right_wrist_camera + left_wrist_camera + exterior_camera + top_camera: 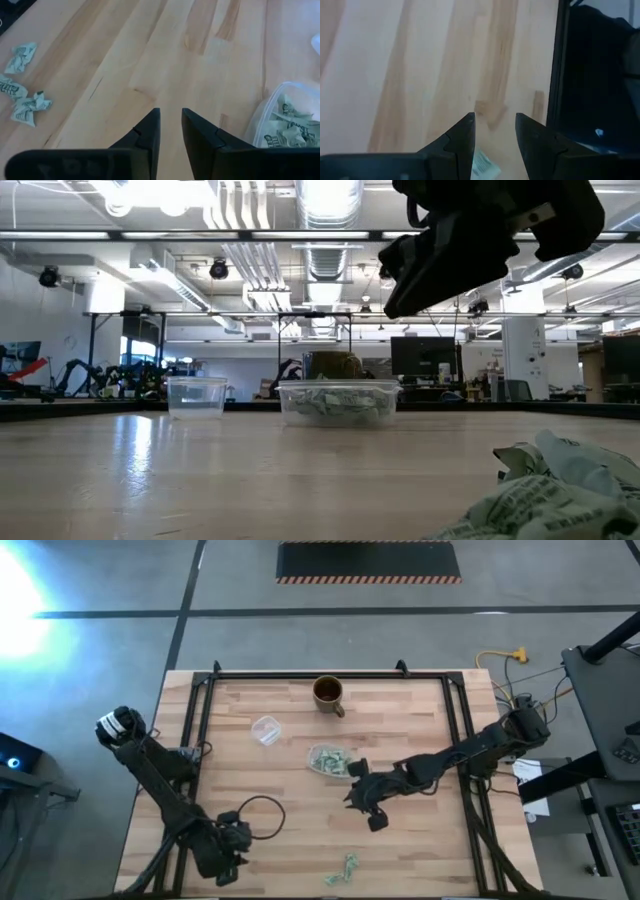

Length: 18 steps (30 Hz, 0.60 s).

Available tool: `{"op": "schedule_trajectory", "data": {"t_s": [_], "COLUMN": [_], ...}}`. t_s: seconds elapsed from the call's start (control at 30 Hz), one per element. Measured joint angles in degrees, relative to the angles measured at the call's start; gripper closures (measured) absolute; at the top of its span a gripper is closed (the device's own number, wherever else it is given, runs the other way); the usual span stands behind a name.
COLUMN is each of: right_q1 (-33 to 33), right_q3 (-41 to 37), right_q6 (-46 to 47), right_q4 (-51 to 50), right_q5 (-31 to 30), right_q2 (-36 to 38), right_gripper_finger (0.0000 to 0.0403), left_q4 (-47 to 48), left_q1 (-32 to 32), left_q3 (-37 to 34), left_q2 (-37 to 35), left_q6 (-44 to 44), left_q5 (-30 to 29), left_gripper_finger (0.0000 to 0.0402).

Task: Pick and place Stevia / Truvia into bins
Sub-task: Put the green stevia packet into the transparent container

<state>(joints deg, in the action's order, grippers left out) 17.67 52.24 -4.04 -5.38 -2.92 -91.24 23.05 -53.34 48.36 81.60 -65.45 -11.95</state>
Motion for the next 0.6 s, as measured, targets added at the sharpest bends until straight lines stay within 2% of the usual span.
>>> {"op": "schedule_trajectory", "data": {"t_s": [0.17, 0.47, 0.6], "right_q1": [-0.01, -0.04, -0.04], "right_q3": [-0.57, -1.41, -1.49], "right_q6": [0.2, 0.42, 1.22], "right_q4": [0.13, 0.21, 0.67], "right_q5": [0.02, -0.02, -0.02], "right_q2": [0.0, 0.0, 0.0], "right_gripper_finger": [0.0334, 0.0329, 0.0335], "left_q4": [0.31, 0.5, 5.24], "left_q1": [-0.5, -0.72, -0.73], "left_q3": [0.04, 2.14, 4.87], "left_q2": [0.86, 9.05, 10.78], "left_q6": [-3.61, -5.29, -4.86], "left_q5": [2.2, 6.08, 6.11], "left_gripper_finger": [0.0279, 0.0279, 0.0279]}}
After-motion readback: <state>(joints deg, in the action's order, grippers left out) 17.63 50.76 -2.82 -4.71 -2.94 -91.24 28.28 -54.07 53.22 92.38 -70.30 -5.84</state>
